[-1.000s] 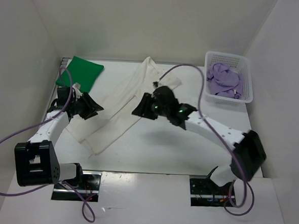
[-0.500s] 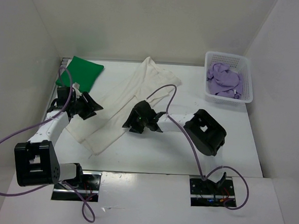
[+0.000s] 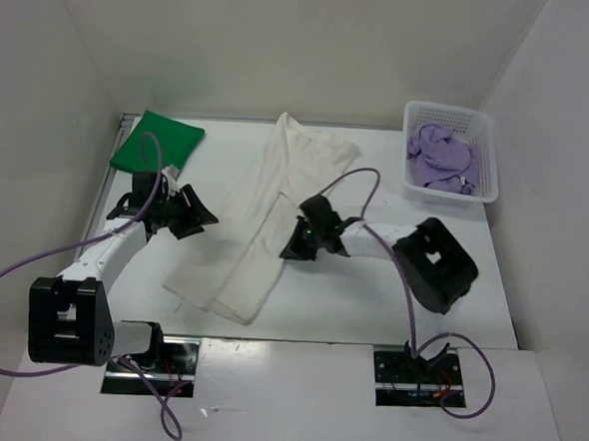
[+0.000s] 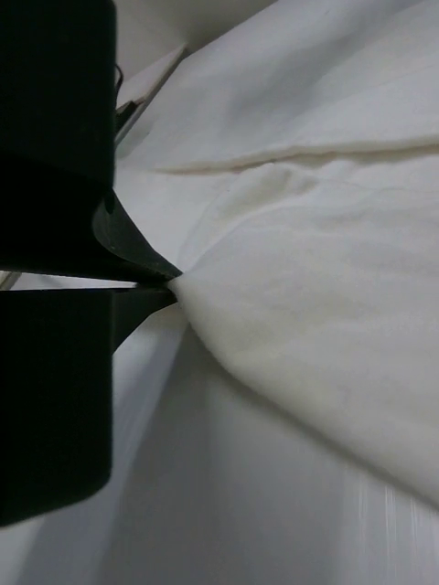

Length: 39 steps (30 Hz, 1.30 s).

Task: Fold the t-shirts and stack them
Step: Rotate the tshirt 85 degrees, then grab the bottom of the folded rectangular tshirt with both arms

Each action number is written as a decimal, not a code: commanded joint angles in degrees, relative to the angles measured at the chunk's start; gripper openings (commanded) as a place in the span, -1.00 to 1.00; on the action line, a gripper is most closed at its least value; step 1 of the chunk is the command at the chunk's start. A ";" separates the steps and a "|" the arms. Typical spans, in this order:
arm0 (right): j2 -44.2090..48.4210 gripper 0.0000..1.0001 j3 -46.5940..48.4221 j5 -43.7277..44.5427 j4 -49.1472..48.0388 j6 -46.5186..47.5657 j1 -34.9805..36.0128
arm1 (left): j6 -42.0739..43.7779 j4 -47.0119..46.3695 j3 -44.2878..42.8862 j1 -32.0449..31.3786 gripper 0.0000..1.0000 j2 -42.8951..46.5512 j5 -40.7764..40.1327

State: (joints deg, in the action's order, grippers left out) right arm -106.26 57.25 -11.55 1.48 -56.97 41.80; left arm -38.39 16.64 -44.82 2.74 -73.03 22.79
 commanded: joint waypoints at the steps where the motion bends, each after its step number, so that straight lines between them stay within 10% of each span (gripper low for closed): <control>1: 10.42 -0.89 -5.74 -6.02 10.54 14.32 -10.21 | 2.00 1.72 -1.24 -3.70 0.22 -0.44 2.94; 5: 19.41 -0.81 -12.59 -7.60 17.16 20.41 -18.59 | 1.39 5.15 1.03 -13.54 0.22 2.45 1.92; 10: 22.76 0.07 -11.12 -9.28 18.47 16.81 -19.48 | -1.23 7.95 4.38 -19.69 0.24 0.97 0.94; 27: 60.37 0.08 -40.37 -4.96 28.50 -14.82 -9.46 | -12.85 12.89 13.62 -33.59 0.06 0.88 -0.03; 39: 55.38 -0.08 -42.84 -6.20 23.58 -14.93 -6.73 | -14.52 7.27 17.21 -35.79 0.01 -3.17 4.37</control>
State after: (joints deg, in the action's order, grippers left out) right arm -48.69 14.46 -17.67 27.51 -71.77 34.04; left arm -51.46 26.72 -29.06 -32.62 -75.46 26.11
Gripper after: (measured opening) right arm 0.472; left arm 0.507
